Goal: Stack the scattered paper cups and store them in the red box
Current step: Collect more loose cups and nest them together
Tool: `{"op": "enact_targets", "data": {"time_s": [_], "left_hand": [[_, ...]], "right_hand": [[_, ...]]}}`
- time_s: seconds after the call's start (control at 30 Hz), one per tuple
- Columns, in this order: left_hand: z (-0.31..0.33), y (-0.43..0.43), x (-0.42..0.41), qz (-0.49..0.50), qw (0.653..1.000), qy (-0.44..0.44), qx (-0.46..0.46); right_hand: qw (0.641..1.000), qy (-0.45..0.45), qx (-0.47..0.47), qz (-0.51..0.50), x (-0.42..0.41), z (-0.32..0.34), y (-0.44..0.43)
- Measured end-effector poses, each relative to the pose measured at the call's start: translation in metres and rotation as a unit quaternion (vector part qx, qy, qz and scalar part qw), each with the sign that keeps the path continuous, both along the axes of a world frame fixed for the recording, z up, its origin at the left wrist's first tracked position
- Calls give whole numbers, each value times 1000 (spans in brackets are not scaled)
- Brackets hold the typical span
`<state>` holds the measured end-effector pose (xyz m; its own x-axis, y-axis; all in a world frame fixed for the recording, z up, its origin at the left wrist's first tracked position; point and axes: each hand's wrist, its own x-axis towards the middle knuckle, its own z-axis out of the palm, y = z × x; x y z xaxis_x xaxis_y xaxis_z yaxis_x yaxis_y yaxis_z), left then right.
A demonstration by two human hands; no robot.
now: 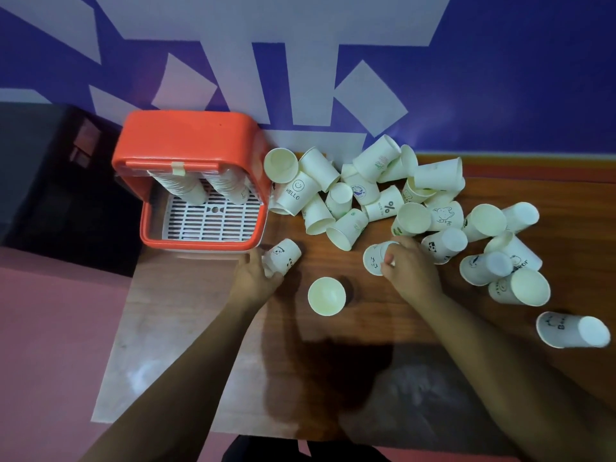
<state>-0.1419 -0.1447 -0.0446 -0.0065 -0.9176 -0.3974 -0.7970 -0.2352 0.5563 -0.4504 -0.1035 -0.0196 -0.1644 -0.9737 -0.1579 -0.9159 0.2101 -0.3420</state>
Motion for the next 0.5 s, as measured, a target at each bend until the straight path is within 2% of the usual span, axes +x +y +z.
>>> {"op": "enact_targets", "data": {"time_s": [0.13, 0.2, 0.27, 0.4, 0.5], "left_hand": [[22, 8, 5, 45, 994, 104, -8], [36, 10, 6, 82, 979, 188, -18], [51, 10, 3, 79, 964, 252, -26], [78, 17, -6, -25, 954, 296, -38], [84, 26, -12, -142, 954, 255, -63]], "right_hand": [[988, -132, -10, -78, 4, 4, 10], [961, -224, -20, -160, 7, 11, 14], [918, -316, -23, -239, 11, 18, 17], [858, -419, -8, -297, 24, 24, 31], [838, -453, -20, -303, 33, 28, 43]]}}
